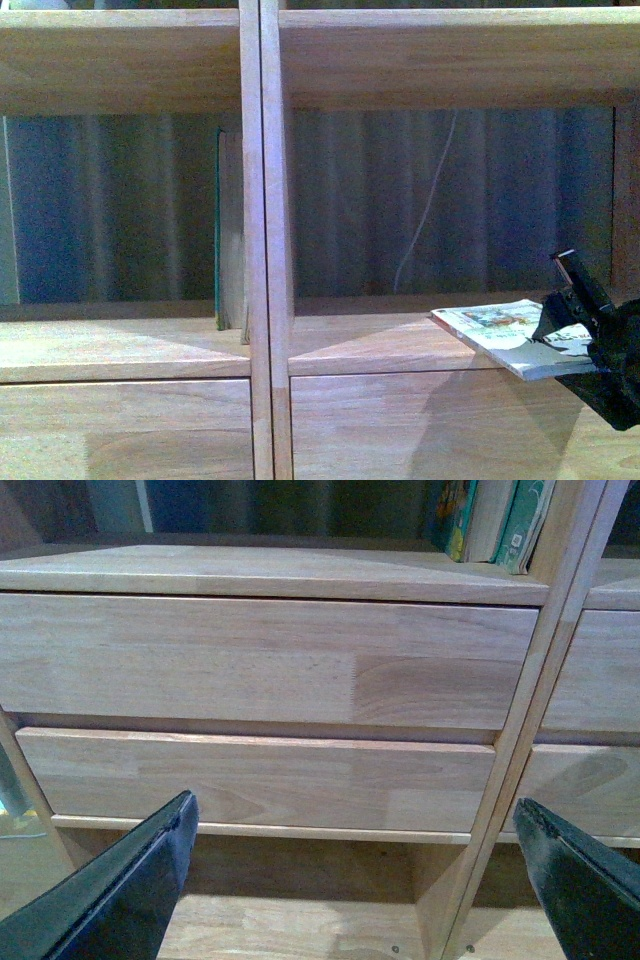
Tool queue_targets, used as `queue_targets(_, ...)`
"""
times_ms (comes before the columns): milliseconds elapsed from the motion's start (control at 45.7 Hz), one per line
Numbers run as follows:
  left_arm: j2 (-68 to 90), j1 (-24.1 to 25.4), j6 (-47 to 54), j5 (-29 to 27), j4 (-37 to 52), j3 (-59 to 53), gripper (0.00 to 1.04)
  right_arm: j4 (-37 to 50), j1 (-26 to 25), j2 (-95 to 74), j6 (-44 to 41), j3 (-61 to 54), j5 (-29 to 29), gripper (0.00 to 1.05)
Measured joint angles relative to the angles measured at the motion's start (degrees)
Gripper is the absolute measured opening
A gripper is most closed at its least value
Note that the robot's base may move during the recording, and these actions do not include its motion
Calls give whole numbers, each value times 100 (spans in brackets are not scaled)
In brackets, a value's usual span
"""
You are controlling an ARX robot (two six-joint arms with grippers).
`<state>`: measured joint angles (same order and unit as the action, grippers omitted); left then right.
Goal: Organize books on shelf
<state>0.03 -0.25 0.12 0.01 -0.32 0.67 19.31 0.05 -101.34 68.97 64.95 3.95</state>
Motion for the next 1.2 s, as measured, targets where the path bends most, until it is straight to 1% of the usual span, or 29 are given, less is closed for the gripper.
queue_targets(44,0,0,0,0,0,0,97,17,-2,0,-4,0,0,42)
queue_targets(109,0,0,0,0,0,0,97,59,-9,0,-4,0,11,28)
queue_targets(175,0,0,0,0,0,0,97,81,-20,17,-4,0,15,18)
queue_targets(263,0,0,0,0,0,0,97,101,-31,79,-61,0,37,8)
queue_targets(394,0,0,0,0,0,0,97,170,-59,197,-157,-133,68,7)
queue_targets(547,0,0,0,0,0,0,97,289,-101,538,-393,-459,260,7)
queue_targets(679,0,0,0,0,0,0,97,289,-157,979,-686,-682,706,7)
queue_targets(788,0,0,0,0,0,0,97,275,-179,1438,-1001,-756,1250,7)
queue_targets(1029,0,0,0,0,0,0,97,409,-179,2186,-1252,-793,2026,7)
queue_targets(1117,0,0,0,0,0,0,97,535,-149,2691,-1311,-898,2400,7)
queue_targets(1204,0,0,0,0,0,0,97,610,-96,2992,-1329,-999,2566,7)
